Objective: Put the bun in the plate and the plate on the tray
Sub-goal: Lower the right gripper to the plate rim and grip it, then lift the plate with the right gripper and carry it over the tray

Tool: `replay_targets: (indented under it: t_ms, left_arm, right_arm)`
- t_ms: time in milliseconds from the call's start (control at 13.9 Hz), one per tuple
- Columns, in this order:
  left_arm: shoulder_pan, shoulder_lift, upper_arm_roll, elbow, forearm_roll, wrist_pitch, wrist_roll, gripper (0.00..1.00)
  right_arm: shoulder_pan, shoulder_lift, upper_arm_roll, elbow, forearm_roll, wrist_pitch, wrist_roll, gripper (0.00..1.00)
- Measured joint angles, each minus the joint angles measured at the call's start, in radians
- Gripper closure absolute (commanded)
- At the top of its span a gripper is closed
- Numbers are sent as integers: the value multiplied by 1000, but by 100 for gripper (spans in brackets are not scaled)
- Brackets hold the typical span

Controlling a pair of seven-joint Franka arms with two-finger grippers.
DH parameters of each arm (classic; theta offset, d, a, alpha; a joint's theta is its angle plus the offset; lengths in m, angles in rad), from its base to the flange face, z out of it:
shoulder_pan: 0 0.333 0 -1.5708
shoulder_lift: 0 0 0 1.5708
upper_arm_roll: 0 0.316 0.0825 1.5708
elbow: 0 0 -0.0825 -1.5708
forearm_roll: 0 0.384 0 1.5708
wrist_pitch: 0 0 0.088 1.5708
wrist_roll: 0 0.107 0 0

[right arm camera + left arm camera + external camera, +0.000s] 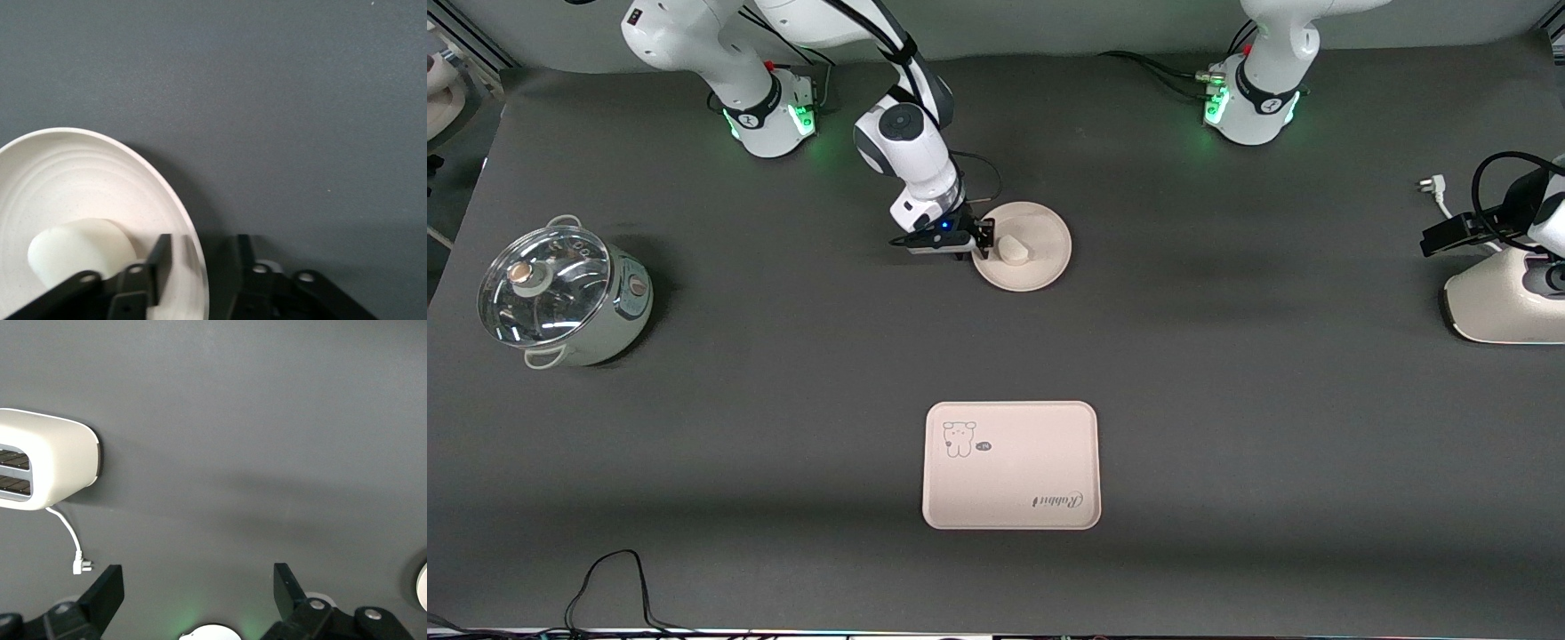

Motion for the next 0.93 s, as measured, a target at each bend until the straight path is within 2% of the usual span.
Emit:
replay_targets:
  t_ms: [646, 932]
  left_arm:
    - [0, 2, 0, 0, 0, -1, 0, 0]
    - [0, 3, 0, 0, 0, -1, 0, 0]
  right_arm:
    - [1, -19, -5, 9, 0, 4, 0, 100]
    - [-25, -129, -17, 21, 0, -76, 0, 100]
